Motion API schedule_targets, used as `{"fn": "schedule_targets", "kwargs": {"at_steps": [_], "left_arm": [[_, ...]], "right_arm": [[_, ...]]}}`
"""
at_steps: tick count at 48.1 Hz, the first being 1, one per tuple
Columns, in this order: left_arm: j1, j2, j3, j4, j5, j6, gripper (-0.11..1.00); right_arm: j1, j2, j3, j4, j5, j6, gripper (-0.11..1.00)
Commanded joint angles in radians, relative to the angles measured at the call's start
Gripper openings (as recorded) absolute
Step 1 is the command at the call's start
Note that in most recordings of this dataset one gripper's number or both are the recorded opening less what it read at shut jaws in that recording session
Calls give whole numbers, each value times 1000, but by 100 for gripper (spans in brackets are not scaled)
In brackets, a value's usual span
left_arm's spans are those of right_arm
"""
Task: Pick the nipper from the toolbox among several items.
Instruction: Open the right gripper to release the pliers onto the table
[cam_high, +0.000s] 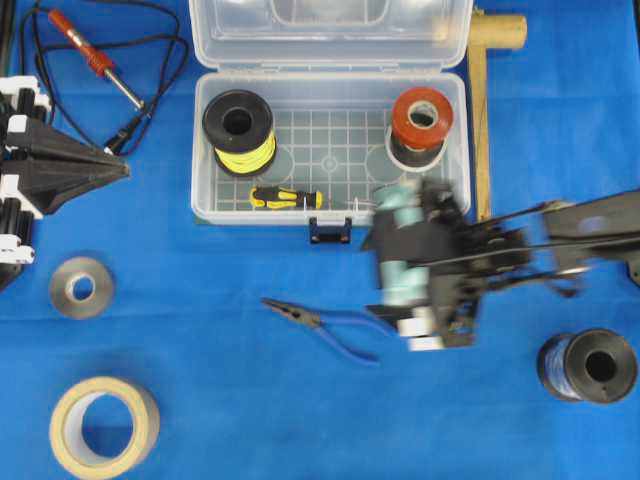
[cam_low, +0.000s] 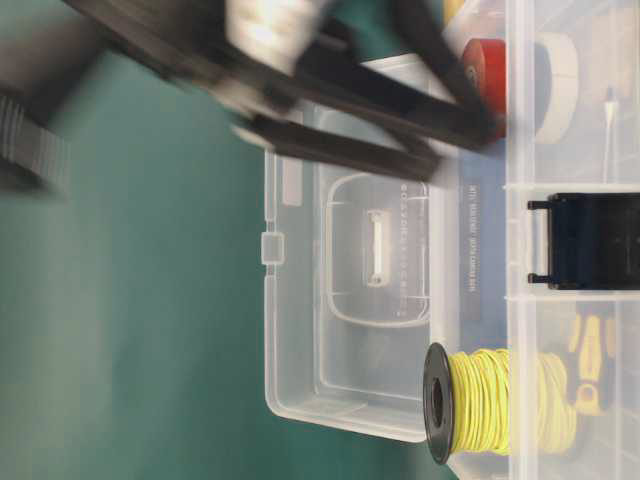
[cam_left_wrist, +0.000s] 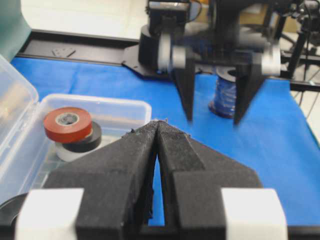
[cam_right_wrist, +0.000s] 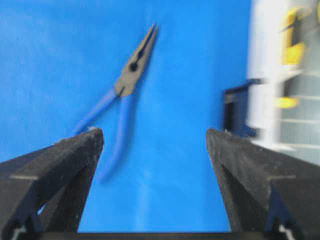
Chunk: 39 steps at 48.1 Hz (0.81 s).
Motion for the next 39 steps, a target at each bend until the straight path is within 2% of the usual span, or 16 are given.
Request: {"fn": "schedule_targets", "kwargs": {"at_steps": [1, 10, 24, 31, 39], "left_arm": [[2, 3, -9, -2, -5, -2, 0], [2, -2, -9, -2, -5, -2, 0], [2, -3, -5, -2, -5, -2, 0], [2, -3, -2, -2, -5, -2, 0], [2, 0, 0, -2, -5, -2, 0]], "right_arm": [[-15, -121, 37, -32, 9, 2, 82], [-69, -334, 192, -41, -37, 2, 82], [-121, -687, 483, -48, -216, 2, 82], [-170, -801, 601, -48, -273, 2, 83], [-235, -853, 686, -48, -291, 2, 82]]}}
